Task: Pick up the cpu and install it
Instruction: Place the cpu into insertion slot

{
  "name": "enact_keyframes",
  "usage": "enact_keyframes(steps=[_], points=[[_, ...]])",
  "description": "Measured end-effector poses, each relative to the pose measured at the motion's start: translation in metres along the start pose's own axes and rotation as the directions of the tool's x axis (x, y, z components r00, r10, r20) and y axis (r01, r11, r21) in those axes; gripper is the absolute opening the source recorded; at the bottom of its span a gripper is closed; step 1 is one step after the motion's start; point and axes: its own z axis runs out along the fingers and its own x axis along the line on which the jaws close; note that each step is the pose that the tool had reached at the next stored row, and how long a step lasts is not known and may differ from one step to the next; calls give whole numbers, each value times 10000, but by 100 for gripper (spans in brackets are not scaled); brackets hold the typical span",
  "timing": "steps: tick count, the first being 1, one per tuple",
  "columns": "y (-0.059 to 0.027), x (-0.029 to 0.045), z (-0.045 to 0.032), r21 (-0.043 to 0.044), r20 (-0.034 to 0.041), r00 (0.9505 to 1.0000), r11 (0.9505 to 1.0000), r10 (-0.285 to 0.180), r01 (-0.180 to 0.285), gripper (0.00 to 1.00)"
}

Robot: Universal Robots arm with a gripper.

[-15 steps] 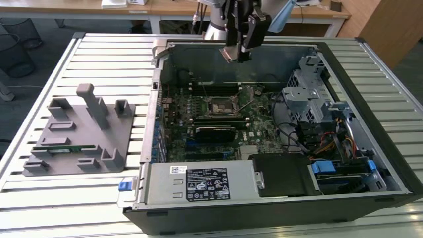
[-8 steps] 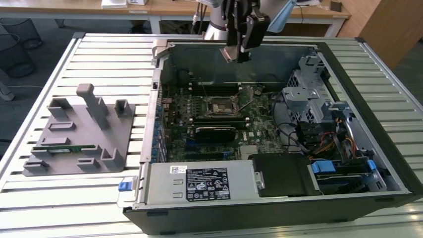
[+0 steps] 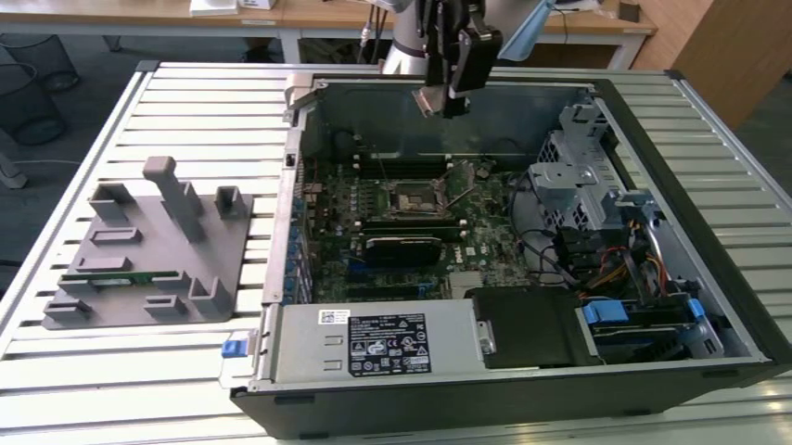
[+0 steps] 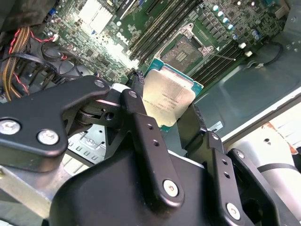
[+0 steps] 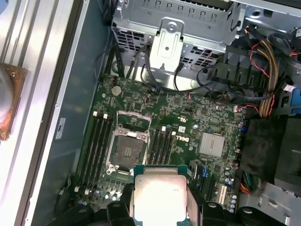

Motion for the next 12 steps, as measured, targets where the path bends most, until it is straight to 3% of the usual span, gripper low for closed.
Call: enact_keyframes(steps=[12], points=[[0,0,3,6,36,9980,9980,639,-639,53]])
